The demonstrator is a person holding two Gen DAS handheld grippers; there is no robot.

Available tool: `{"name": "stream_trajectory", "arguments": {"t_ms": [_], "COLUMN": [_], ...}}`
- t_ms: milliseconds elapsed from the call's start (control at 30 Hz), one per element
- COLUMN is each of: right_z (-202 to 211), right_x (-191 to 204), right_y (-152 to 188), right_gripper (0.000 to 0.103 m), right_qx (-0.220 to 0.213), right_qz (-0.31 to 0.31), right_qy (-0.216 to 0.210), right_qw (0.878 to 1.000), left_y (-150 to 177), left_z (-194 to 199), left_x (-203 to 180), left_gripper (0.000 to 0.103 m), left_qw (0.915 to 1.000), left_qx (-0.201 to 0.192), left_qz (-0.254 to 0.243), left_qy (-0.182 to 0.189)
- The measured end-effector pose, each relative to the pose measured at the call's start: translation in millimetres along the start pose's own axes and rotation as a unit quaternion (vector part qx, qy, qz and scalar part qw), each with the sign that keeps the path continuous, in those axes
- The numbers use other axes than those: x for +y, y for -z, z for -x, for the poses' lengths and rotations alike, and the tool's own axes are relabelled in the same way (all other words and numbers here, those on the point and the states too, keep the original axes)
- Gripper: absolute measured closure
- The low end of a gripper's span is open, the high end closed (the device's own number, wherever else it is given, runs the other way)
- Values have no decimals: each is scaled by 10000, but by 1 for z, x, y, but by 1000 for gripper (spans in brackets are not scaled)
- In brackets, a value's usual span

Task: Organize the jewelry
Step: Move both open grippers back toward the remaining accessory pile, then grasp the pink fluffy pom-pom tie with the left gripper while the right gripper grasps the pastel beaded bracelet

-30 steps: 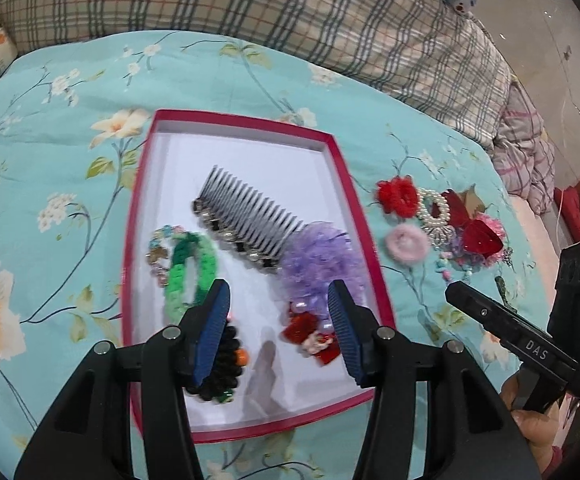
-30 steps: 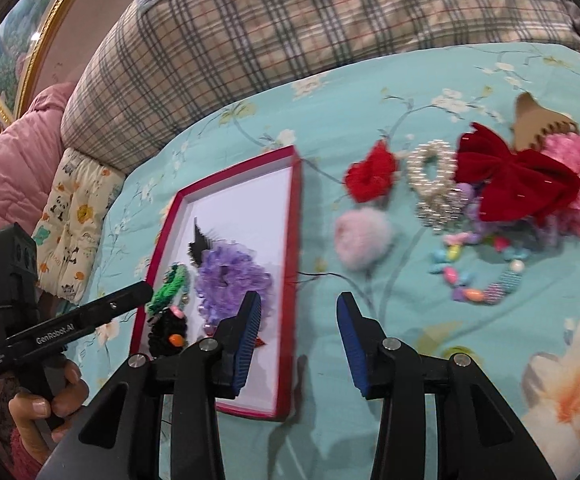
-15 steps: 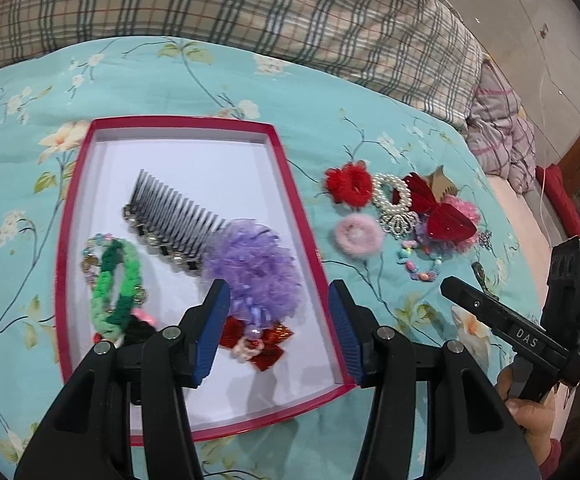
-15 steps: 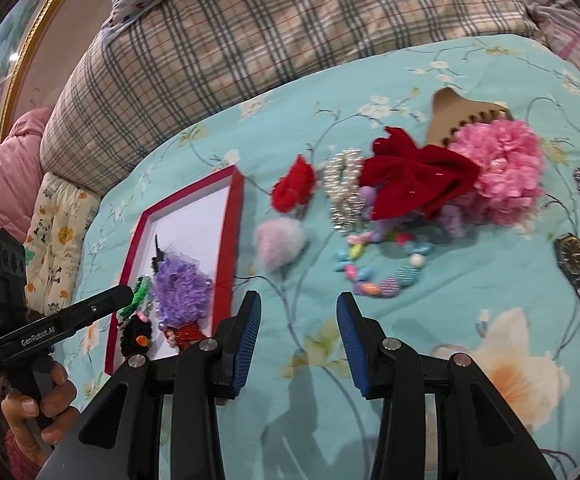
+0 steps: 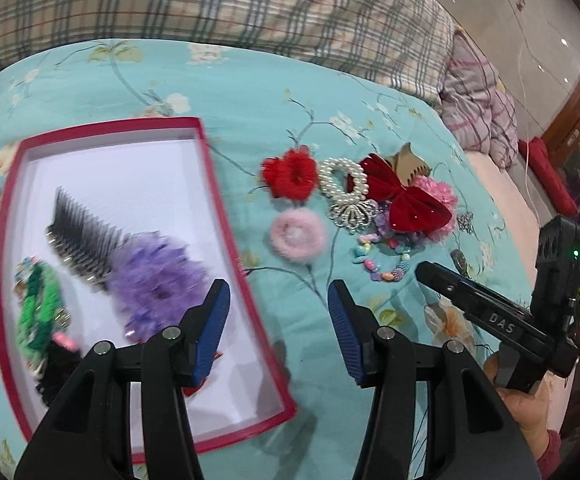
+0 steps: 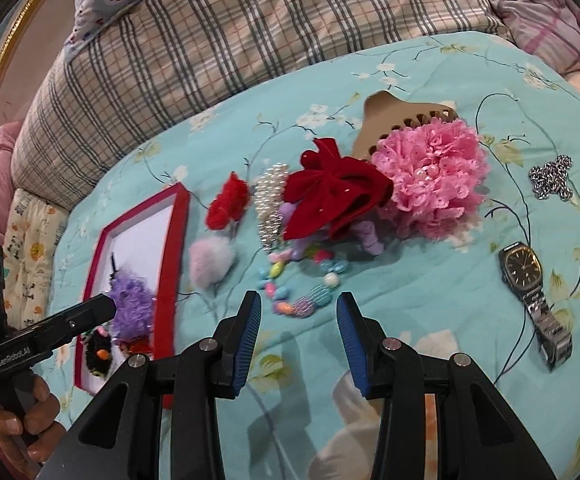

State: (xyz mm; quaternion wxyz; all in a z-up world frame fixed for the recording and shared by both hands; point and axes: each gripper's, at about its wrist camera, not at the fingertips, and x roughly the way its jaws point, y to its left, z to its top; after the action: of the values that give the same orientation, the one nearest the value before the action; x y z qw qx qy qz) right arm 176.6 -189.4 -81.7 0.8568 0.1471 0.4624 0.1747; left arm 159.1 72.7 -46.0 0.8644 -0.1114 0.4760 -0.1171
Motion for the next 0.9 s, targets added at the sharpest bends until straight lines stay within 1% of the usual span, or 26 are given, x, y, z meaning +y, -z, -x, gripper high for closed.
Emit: {"name": "stream_trajectory", "arguments": {"t_ms": [233,367,433,467,500,533,600,833,900], "right_z": [-28,-35,-36,-37,-37,-38,-35,-18,-14], "right_x": [-7,-8,-9,-10,-11,-12,-17,-24,-25], "right_y": [-8,-10,-10,-10,-11,-12,-12,-11,-11], "right_gripper": [61,63,67,72,86,91,92,92,92], "right_qx": [224,255,287,311,339,358,377,277,237], "right_qz": [30,70,105,114,143,145,64,52,27], "right_qy": [102,135,178,216,310,338,235,220,211], "right_qw": [9997,9996,9994,9992,9988,9987,9990,9994,9995], "left_y": [-11,-16,-19,-20,-22,-23,-25,-28,-28], "left_z": [-24,-38,-47,-50,-55,-59,-67,-99,-104], "left_x": [-11,-16,-17,-17,-17,-18,-20,-26,-26], "left_gripper": [51,50,50,50,50,50,50,50,50], "left_qw": [9996,9991,9987,9985,9984,9982,9978,9960,9961], "left_qx": [187,302,362,390,426,450,498,716,688], "left_qz": [-194,-307,-366,-378,-383,-395,-443,-531,-531], "left_qy": [44,58,8,1,-2,7,-6,-112,-121]}}
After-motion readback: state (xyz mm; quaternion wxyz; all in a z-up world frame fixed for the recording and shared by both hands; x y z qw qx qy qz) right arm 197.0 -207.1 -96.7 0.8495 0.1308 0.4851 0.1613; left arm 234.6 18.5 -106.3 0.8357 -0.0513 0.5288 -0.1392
